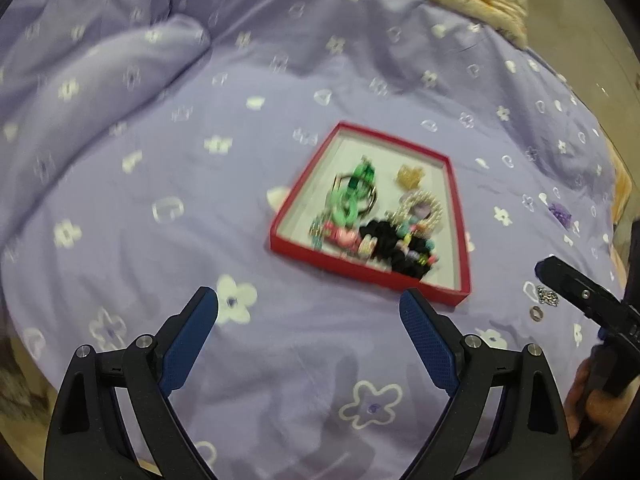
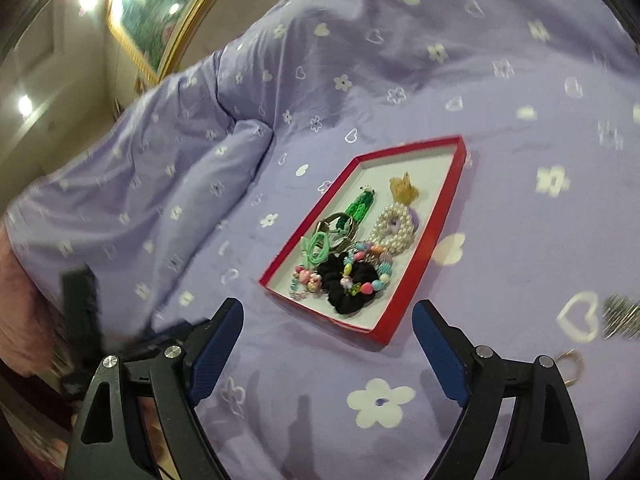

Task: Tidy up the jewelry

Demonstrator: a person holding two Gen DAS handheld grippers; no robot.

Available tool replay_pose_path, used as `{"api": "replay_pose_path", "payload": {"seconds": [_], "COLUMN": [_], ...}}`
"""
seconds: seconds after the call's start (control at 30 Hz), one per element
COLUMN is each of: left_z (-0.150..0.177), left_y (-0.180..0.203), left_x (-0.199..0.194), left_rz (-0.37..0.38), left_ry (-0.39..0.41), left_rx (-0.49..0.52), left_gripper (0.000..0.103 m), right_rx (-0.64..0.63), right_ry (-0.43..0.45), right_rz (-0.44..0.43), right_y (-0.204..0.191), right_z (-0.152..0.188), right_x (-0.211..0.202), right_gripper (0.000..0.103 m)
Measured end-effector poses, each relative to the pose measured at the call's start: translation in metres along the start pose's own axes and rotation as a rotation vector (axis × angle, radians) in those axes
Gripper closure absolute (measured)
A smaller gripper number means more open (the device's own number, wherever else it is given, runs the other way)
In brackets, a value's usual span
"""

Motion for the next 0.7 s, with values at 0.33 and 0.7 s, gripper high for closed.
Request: {"api": "replay_pose_path", "payload": {"seconds": [0.33, 0.7], "left_z": [-0.010, 0.014], "left_y": [0.006, 0.001], "left_x": [-0.017, 0.017], "left_rz": [-0.101, -0.122], "left_ry": [0.175, 0.124], "left_rx": [0.078, 0.072], "left_gripper": [0.000, 0.000], "right_rx": [-0.249, -0.205], "right_ry": [0.103, 0.005], "right_rz": [0.220, 0.225], "right_y": [-0.023, -0.003], "right_z": [-0.020, 0.025], "right_x": [-0.028, 0.018], "right_gripper": [0.000, 0.000]}}
Point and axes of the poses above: each gripper's, at about its wrist camera, not at the fingertips, and x roughly the way its jaws point, y to its right, z to its underside, the point moved 7 cm from there along x, roughly the way its jaws point, and after that the axes turned 6 degrees about -x, right-handed, at the moved point
